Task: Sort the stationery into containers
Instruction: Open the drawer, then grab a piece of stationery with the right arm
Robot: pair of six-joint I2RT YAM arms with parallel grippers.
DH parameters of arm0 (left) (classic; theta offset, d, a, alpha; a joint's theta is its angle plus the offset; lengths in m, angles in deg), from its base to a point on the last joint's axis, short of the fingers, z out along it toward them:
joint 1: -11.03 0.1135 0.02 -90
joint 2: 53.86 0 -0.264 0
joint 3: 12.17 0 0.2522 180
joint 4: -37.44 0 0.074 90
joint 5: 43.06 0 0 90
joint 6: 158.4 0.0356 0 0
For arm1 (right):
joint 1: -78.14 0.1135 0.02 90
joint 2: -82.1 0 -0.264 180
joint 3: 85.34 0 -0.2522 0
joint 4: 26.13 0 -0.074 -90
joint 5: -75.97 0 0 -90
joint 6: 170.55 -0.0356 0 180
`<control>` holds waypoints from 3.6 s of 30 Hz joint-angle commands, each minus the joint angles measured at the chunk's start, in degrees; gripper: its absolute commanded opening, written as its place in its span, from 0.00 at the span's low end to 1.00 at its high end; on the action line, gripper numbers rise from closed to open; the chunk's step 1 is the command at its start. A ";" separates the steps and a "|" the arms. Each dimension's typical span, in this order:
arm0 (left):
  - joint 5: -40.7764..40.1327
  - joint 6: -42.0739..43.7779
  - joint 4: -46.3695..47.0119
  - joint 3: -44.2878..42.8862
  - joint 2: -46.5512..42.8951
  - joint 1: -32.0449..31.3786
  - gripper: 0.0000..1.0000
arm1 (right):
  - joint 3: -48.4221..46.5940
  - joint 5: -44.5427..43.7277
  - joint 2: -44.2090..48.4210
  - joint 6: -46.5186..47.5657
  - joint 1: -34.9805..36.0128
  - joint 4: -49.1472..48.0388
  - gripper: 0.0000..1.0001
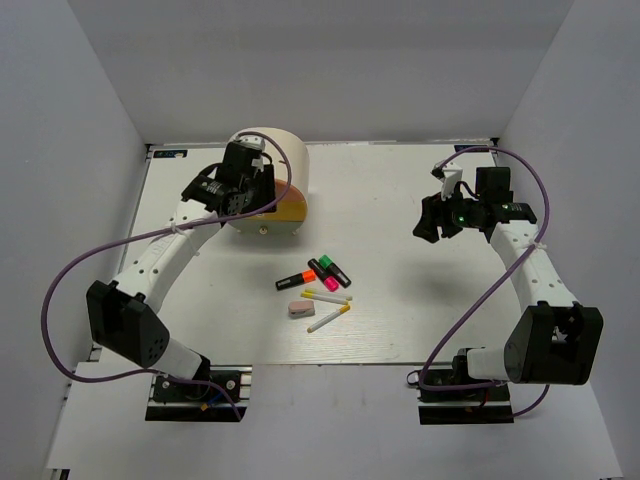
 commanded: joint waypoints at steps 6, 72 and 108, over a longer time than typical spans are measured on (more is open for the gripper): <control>-4.37 2.93 3.57 -1.26 0.35 -0.21 0.62 | -1.40 0.24 0.02 -0.71 0.04 -1.60 0.66; -5.96 1.36 9.02 9.54 -6.76 0.31 0.18 | -0.87 0.42 0.64 -0.27 0.12 -1.60 0.65; 0.20 -0.57 2.87 23.78 -26.17 0.31 0.92 | -8.51 -6.16 -20.01 -7.80 32.09 -3.17 0.62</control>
